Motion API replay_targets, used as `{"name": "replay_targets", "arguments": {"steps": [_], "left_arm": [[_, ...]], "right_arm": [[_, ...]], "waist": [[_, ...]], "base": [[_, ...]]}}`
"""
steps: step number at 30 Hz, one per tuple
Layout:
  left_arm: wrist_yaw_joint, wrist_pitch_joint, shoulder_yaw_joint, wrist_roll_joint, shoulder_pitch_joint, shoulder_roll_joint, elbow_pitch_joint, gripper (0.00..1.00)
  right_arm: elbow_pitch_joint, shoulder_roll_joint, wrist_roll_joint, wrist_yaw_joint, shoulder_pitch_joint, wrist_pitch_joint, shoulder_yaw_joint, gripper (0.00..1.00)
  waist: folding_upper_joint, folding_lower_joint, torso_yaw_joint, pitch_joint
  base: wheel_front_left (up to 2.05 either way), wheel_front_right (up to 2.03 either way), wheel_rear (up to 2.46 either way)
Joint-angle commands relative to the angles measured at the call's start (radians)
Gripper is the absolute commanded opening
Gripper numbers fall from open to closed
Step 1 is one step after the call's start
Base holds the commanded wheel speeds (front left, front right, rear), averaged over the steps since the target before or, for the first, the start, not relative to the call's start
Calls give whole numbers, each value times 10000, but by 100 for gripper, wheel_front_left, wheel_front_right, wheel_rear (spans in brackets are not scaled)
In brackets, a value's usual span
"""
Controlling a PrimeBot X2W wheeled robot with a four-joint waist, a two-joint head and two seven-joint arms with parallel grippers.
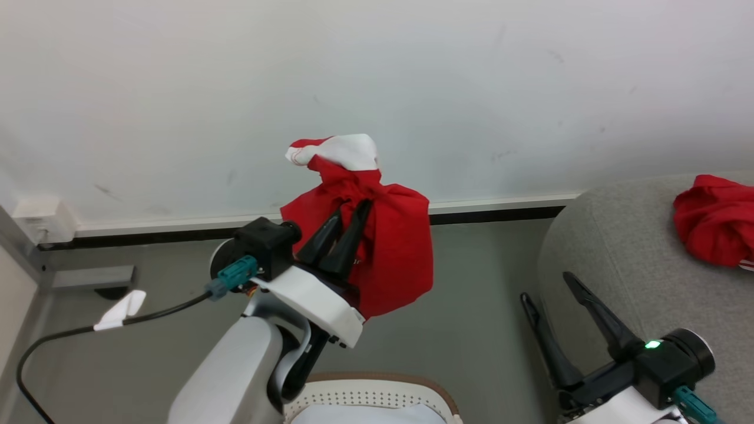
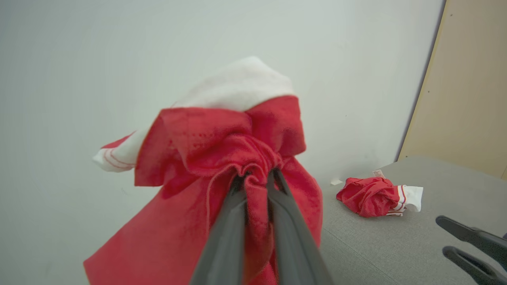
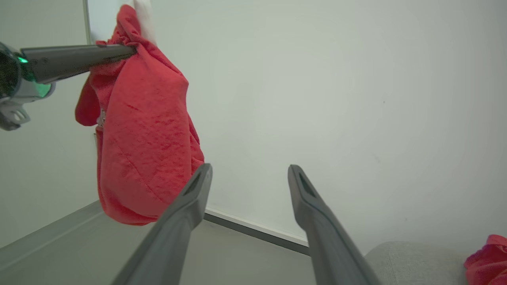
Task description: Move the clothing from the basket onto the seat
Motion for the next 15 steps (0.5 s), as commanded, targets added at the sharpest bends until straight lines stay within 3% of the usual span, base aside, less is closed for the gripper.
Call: {"name": "replay_targets", "arguments": {"steps": [1,11,15], "left_arm": [[-25,19,34,-5,3,31,-74,0],[-265,224,-728,-57,-178,-259,-493,0],[-364,263,-1142,-128,-207,-366,-509,0]], "right_arm": [[-15,-60,49,-22,-146,1,85,100],[911,-1178,1321,-24,-2359,3,2964,100],[1210,-1849,2520,-24,-3413,4,4870,100]], "waist": [[-1,1,65,-18],[-1,1,929,-223],[-1,1,1350,-259]], "base": [[0,0,0],[0,0,0],[0,0,0]]}}
